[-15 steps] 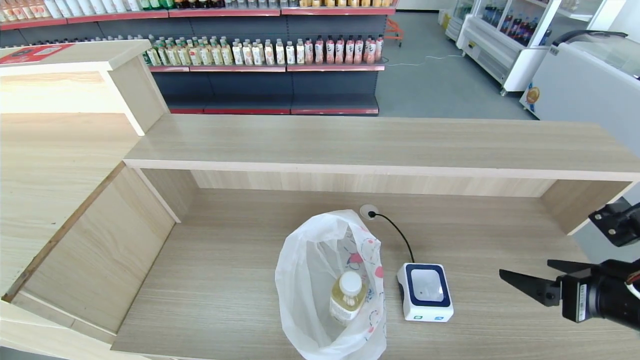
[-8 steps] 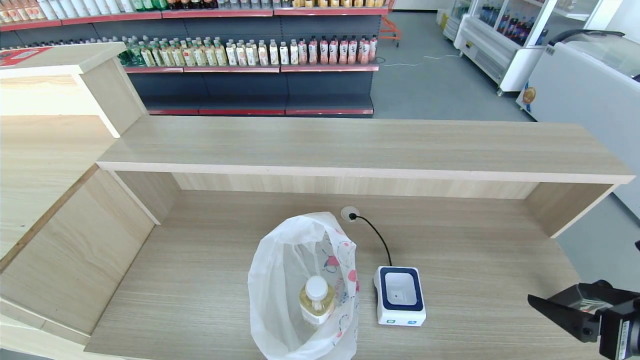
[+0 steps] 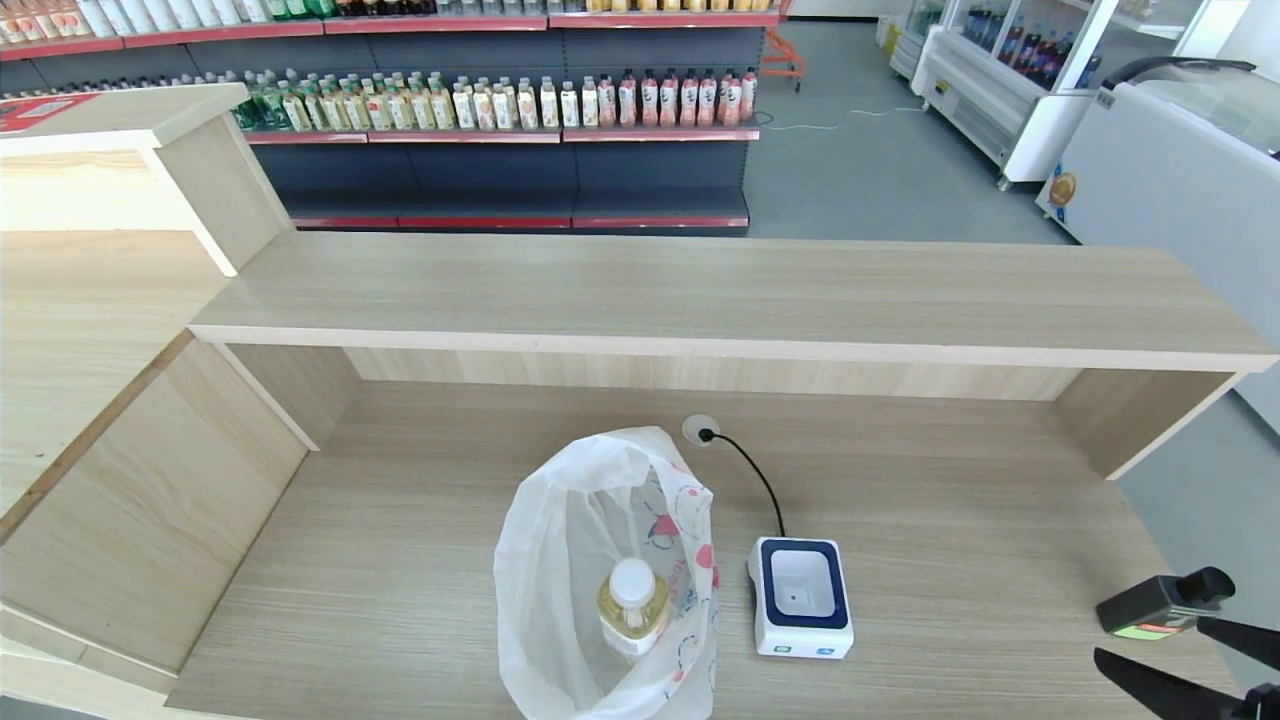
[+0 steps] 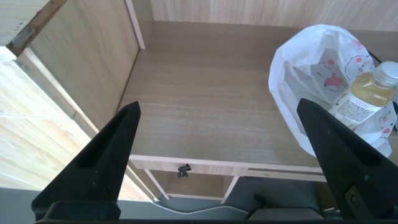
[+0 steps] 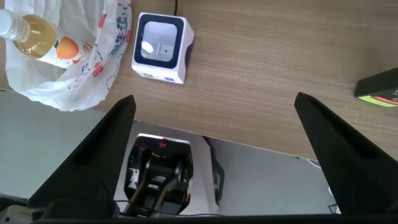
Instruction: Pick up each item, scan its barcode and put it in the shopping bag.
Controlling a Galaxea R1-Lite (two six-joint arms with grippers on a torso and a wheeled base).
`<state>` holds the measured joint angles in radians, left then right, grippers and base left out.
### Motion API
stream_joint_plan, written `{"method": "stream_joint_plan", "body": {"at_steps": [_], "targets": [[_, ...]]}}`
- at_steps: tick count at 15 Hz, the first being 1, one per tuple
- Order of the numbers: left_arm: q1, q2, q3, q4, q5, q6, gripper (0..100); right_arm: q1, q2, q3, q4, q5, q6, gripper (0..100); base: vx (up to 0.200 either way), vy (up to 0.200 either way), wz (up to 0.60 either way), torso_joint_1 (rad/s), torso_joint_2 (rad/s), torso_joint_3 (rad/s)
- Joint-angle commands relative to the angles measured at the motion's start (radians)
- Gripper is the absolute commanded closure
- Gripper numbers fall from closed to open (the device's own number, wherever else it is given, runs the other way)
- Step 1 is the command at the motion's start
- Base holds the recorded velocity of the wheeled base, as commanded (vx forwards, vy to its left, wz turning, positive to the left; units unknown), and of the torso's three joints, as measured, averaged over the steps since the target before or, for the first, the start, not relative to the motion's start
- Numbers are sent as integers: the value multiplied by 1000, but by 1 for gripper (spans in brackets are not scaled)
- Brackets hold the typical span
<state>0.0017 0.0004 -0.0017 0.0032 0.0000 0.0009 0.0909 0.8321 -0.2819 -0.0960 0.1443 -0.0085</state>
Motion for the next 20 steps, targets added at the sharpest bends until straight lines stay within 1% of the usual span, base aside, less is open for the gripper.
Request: {"method": "stream_joint_plan", "body": {"at_steps": [1, 5, 7, 8, 9, 11, 14, 20], "targets": [[1, 0, 0, 0, 0, 1, 0, 0, -33, 0, 13, 0, -1, 0, -200, 0, 0, 27, 2, -2], [1, 0, 0, 0, 0, -1, 0, -11, -44, 1, 27, -2, -1, 0, -200, 0, 0, -6, 0, 1], [1, 0, 0, 0, 0, -1, 0, -36, -38, 1, 27, -3, -1, 0, 0, 0, 0, 0, 0, 0], [1, 0, 0, 0, -2, 5, 0, -40, -38, 3, 27, -12, -1, 0, 0, 0, 0, 0, 0, 0], [1, 0, 0, 0, 0, 4, 0, -40, -36, 6, 27, -25, 1, 0, 0, 0, 0, 0, 0, 0], [1, 0, 0, 0, 0, 4, 0, -40, -41, 15, 25, -31, 1, 0, 0, -200, 0, -5, -5, 0], [1, 0, 0, 0, 0, 4, 0, -89, -53, 38, 27, -57, -1, 0, 0, -200, 0, 17, 6, -2], [1, 0, 0, 0, 0, 4, 0, -97, -88, 67, 27, -66, -1, 0, 0, -200, 0, 2, 3, 1]]}}
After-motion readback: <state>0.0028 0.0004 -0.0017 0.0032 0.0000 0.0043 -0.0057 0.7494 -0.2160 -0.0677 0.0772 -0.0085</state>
